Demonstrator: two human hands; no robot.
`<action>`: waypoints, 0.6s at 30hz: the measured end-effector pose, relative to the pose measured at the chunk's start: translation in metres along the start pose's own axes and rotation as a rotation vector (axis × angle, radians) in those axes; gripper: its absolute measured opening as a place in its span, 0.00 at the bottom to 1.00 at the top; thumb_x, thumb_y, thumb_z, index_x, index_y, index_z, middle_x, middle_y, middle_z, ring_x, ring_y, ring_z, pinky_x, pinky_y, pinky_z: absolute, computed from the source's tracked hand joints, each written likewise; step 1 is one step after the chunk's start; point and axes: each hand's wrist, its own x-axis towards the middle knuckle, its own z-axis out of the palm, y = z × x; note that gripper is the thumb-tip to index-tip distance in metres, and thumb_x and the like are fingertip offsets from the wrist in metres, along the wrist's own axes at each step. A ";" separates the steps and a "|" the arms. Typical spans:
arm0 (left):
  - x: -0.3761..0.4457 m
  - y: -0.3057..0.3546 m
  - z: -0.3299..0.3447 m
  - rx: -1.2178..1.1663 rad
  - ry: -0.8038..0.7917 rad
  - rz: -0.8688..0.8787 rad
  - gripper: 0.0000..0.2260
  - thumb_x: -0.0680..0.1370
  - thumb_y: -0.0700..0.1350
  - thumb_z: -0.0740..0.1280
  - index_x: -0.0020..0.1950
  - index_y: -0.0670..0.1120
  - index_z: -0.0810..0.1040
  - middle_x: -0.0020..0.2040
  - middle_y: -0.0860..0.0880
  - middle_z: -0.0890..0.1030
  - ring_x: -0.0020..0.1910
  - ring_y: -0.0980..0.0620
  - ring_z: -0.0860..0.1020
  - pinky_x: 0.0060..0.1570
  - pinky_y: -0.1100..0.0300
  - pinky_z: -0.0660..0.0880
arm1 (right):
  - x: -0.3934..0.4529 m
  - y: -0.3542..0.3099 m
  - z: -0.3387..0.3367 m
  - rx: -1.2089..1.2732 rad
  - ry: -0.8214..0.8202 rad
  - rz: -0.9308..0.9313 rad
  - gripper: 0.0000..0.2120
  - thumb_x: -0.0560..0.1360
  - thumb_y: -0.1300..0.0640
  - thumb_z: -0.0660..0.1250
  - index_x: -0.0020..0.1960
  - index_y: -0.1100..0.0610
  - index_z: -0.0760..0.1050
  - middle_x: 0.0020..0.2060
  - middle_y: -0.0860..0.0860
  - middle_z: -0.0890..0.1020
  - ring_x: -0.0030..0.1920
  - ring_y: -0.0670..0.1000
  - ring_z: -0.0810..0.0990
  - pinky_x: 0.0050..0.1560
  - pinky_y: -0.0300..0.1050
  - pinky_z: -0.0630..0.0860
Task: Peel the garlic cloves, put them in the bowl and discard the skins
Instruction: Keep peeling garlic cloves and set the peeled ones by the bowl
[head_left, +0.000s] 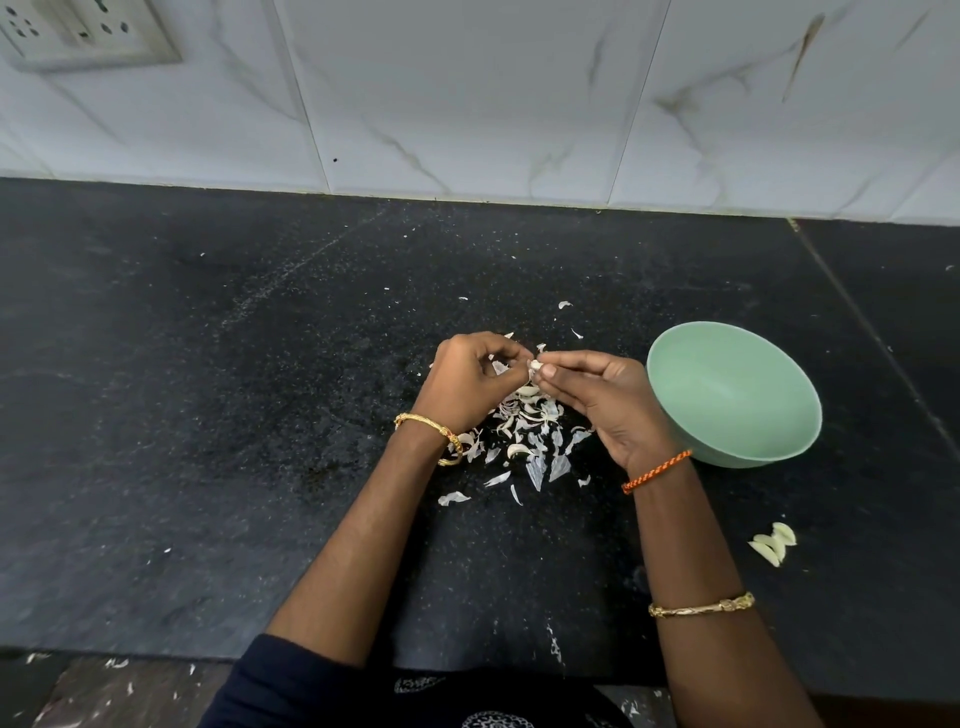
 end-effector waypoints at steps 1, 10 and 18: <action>0.000 0.001 0.001 -0.014 -0.006 -0.022 0.02 0.74 0.40 0.71 0.44 0.46 0.83 0.36 0.60 0.80 0.24 0.60 0.67 0.27 0.70 0.65 | 0.000 0.000 0.001 -0.038 0.013 -0.029 0.08 0.70 0.70 0.71 0.49 0.64 0.81 0.42 0.59 0.85 0.43 0.51 0.85 0.46 0.37 0.80; 0.000 0.011 0.006 -0.096 0.026 -0.157 0.03 0.73 0.37 0.71 0.40 0.43 0.82 0.21 0.58 0.75 0.20 0.62 0.70 0.24 0.70 0.67 | -0.002 0.010 0.013 -0.384 0.164 -0.332 0.10 0.71 0.68 0.72 0.43 0.53 0.83 0.37 0.45 0.84 0.39 0.44 0.85 0.43 0.35 0.79; 0.004 0.006 0.003 -0.281 0.043 -0.251 0.08 0.74 0.36 0.70 0.38 0.47 0.82 0.28 0.54 0.78 0.22 0.62 0.69 0.24 0.68 0.67 | 0.001 0.013 0.014 -0.221 0.137 -0.329 0.08 0.73 0.71 0.69 0.47 0.60 0.81 0.38 0.51 0.85 0.39 0.47 0.85 0.43 0.36 0.80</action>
